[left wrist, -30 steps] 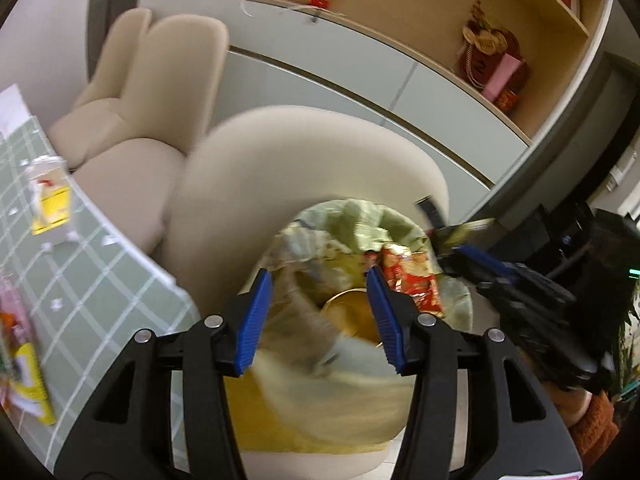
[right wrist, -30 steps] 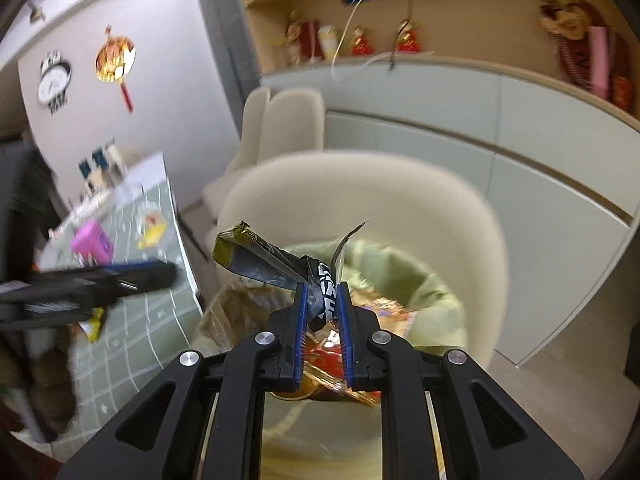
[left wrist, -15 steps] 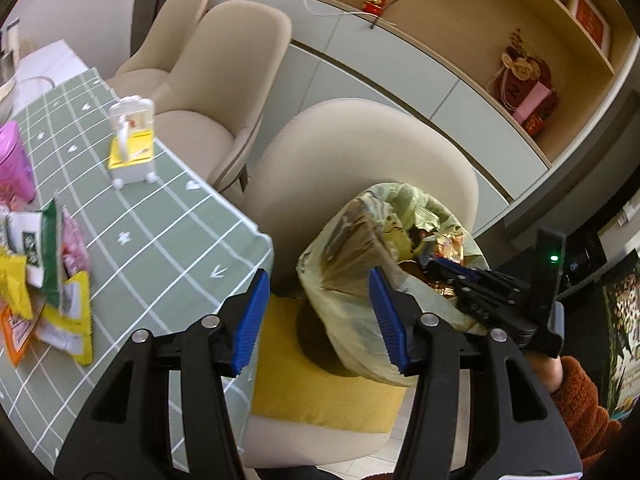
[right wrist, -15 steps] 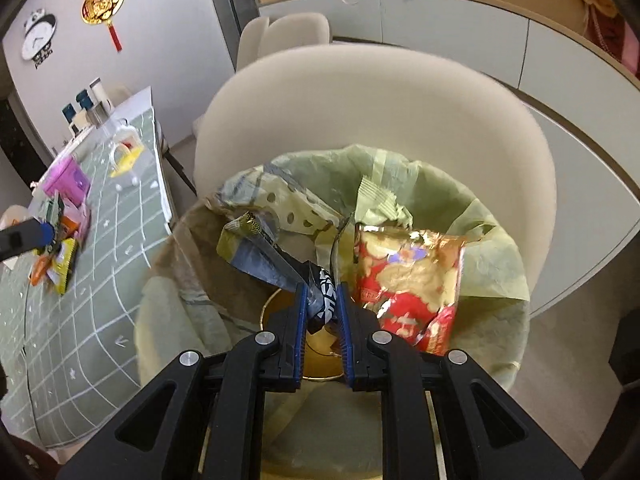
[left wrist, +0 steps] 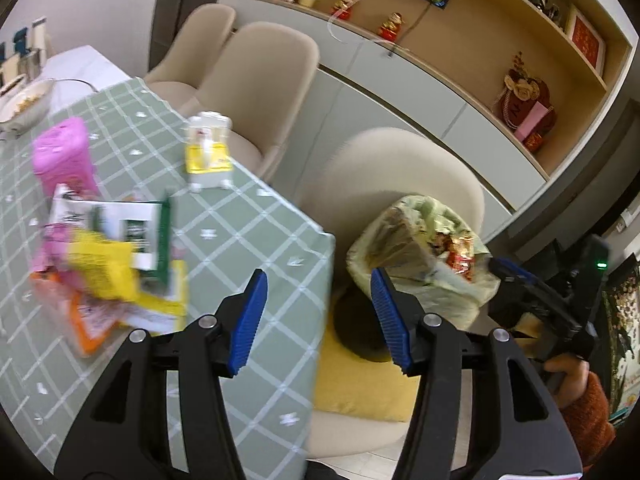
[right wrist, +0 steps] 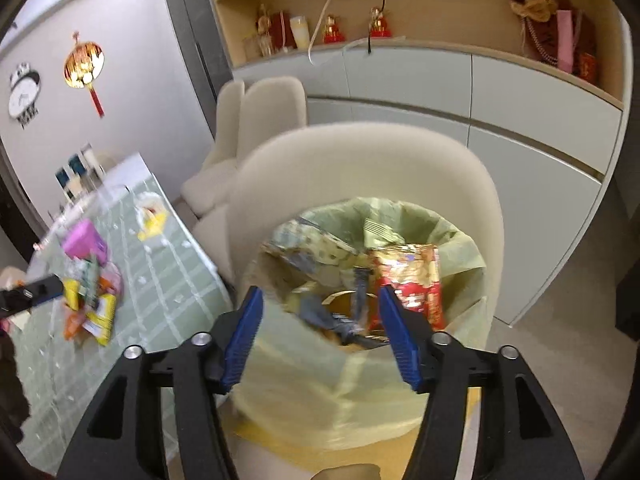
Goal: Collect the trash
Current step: 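Move both tools back to the trash pile on the table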
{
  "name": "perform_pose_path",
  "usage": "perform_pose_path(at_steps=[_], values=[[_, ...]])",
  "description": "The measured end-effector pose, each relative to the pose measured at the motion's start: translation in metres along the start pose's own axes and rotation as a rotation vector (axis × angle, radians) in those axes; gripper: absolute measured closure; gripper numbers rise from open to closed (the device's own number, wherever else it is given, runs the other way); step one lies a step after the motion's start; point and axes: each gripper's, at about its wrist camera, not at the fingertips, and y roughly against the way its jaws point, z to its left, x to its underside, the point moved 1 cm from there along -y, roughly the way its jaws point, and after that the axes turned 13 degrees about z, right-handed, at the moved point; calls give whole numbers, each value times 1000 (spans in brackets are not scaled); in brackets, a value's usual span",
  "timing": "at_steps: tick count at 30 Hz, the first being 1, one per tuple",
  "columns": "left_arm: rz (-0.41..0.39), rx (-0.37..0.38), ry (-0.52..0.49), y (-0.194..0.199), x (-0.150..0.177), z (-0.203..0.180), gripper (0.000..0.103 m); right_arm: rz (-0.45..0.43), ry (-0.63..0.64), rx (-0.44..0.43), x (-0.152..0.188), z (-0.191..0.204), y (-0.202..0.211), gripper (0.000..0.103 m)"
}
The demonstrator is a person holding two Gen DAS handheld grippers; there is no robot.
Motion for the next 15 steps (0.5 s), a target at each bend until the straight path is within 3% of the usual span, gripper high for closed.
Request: perform_pose_path(at_steps=[5,8,15], values=[[-17,-42,20,20,21,45,52,-45,3,-46,17,40,18,41],[-27,-60,58,32,35,86,52,1,52,-58,30,78,19,41],[-51,-92,173,60,60,175,52,3,114,-45,53,145,22,41]])
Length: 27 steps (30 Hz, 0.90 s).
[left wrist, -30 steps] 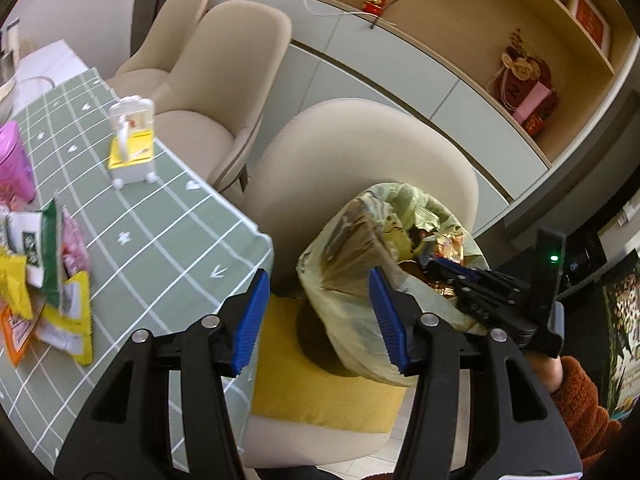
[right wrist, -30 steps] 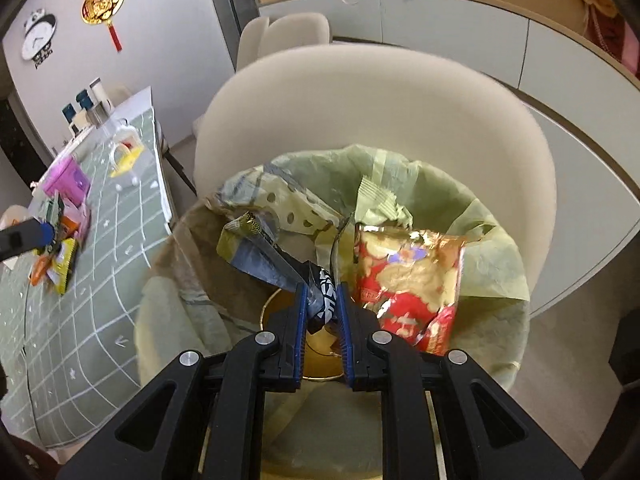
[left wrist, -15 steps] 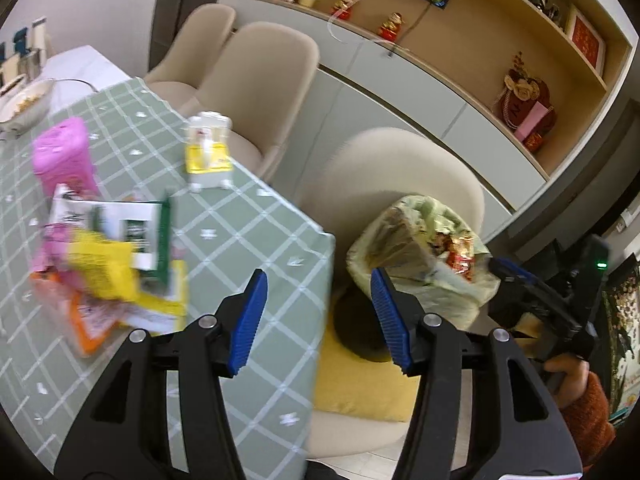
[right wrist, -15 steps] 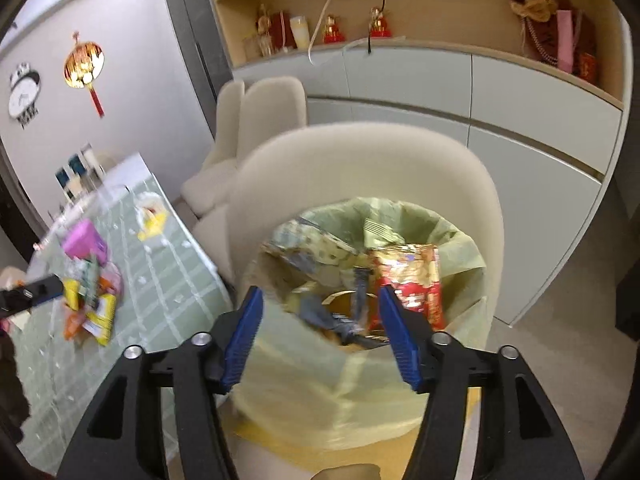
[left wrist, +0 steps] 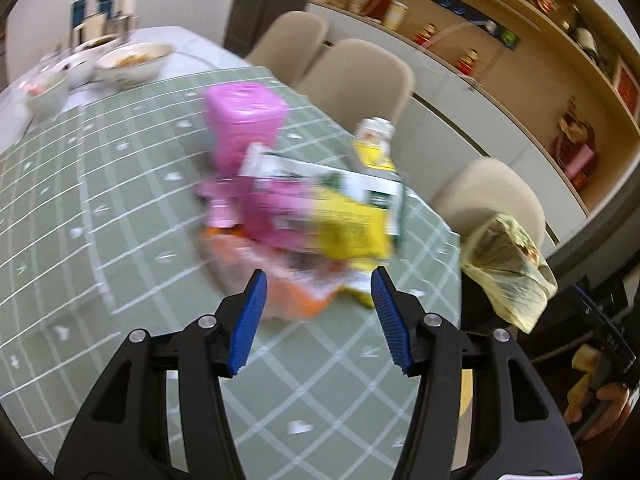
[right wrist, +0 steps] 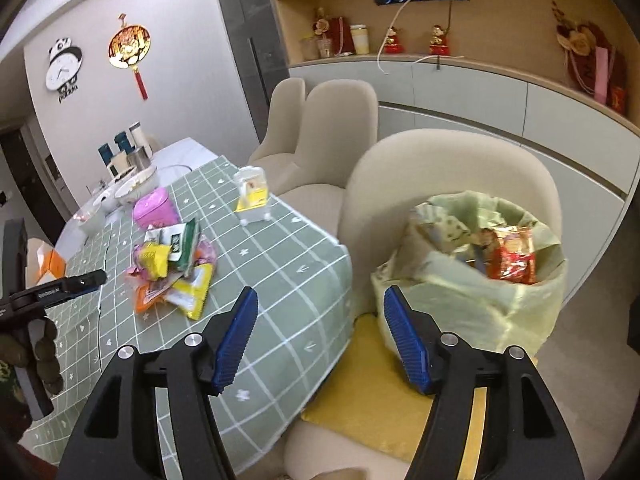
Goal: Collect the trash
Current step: 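Move both tools back to the trash pile on the table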
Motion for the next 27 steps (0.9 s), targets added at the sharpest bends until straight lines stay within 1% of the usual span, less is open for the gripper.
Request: perform_pose_path(at_steps=[2,3,4,6,8,11,12,13,16,18,20,22,23,25,27], values=[[-9,1,8,8,3,17,50,16,18,-27,1,20,-7,41],[-11,4,6,11,4,24,47,16,26,-33,2,29,-9,41],[-11,11,0,13,3,30,46,13,34,-33,2,36,-10,41],[-11,22,-24,15,1,37,46,9,63,-11,1,58,-14,41],[-5,37,-59,12,-5,38,45,11,74,7,0,72,-19,41],[50,107,-113,1,-16,37,45,30,79,50,3,83,-25,41],[58,116,-121,-3,-19,37,45,44,80,86,6,86,-29,41],[52,110,-123,-5,-22,37,45,54,82,107,8,88,-31,41],[23,99,-114,-9,-32,42,45,60,63,137,16,85,-34,41],[18,79,-75,-15,-42,53,45,67,39,169,15,86,-37,41],[14,55,-39,-18,-49,63,45,86,38,179,11,90,-42,41],[-2,44,-7,-15,-53,73,45,109,86,129,2,102,-49,41],[-10,44,6,-13,-52,77,45,108,138,79,-5,113,-51,41],[-15,54,39,-8,-48,86,45,84,231,-10,-16,133,-55,41],[-9,58,57,-6,-42,92,45,78,312,-65,-29,153,-64,41]])
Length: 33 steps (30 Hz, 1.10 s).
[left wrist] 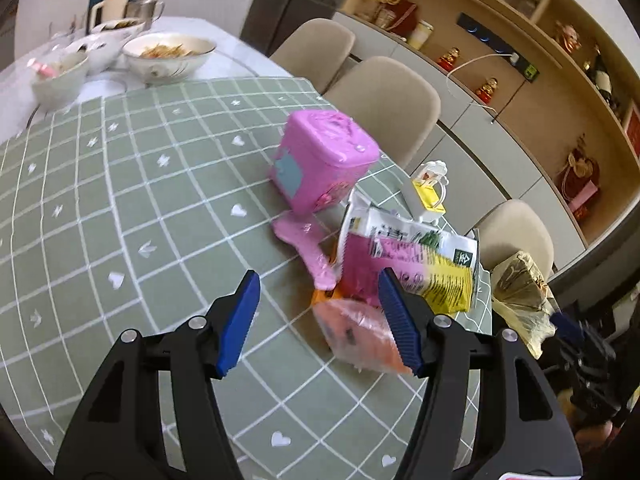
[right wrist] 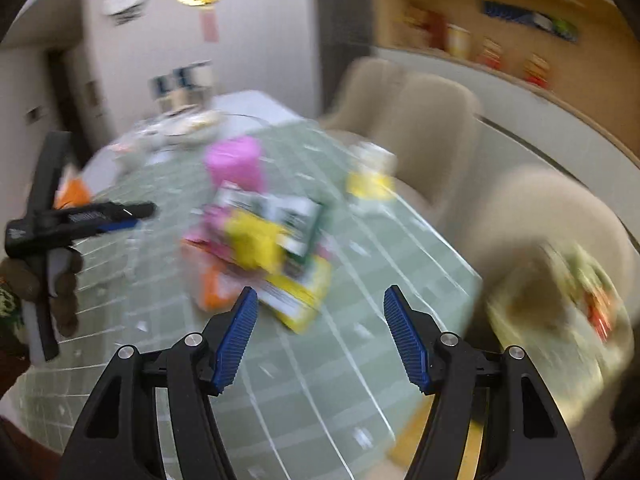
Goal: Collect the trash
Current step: 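Move both tools back to the trash pile on the table, then grasp the pink-yellow wrapper with the right gripper while the left grasps a pink plastic piece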
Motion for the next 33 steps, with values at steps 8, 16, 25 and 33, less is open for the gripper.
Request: perform_pose_path(at_steps=[8,16,25,33], values=[[11,-13,43,7,16,19,45,100,317,-81,-75,72,-79,42],[18,-21,111,5,18,46,45,161,404,57,-63,79,-121,66],[53,10,51,-21,9,30,45,91,43,-96,-35,25,-43,82],[133,24,-28,-65,-36,17,45,73,-198,-43,6,-29,-14,82]])
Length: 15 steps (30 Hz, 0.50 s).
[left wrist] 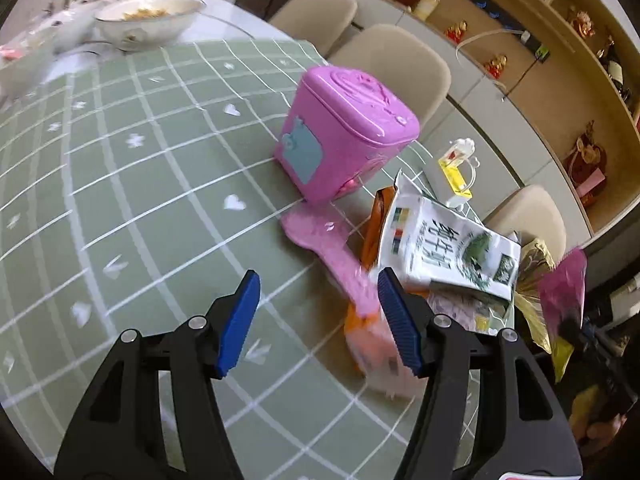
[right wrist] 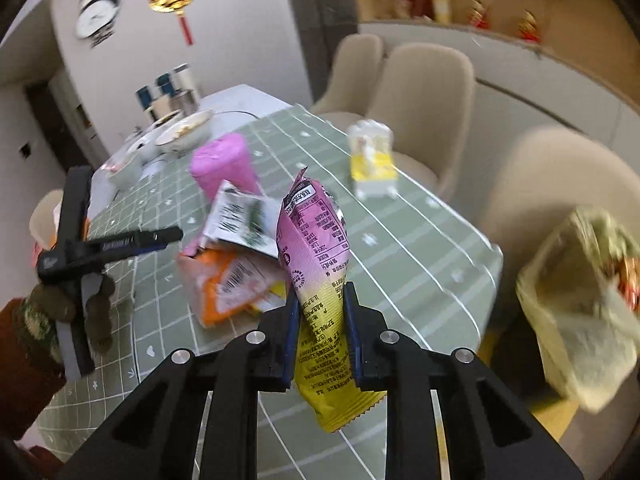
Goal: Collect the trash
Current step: 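Grasp the pink-yellow wrapper with the right gripper while the left grasps a pink plastic piece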
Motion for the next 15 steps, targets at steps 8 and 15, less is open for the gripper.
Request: perform_pose_path(at_steps=[8,15], values=[[66,-134,-68,-37,-30,-15,57,58,-92,40,29,-16,-20,82],[90,-133,-90,-29,-13,-11,85,125,-117,35,41,-11,-38,82]])
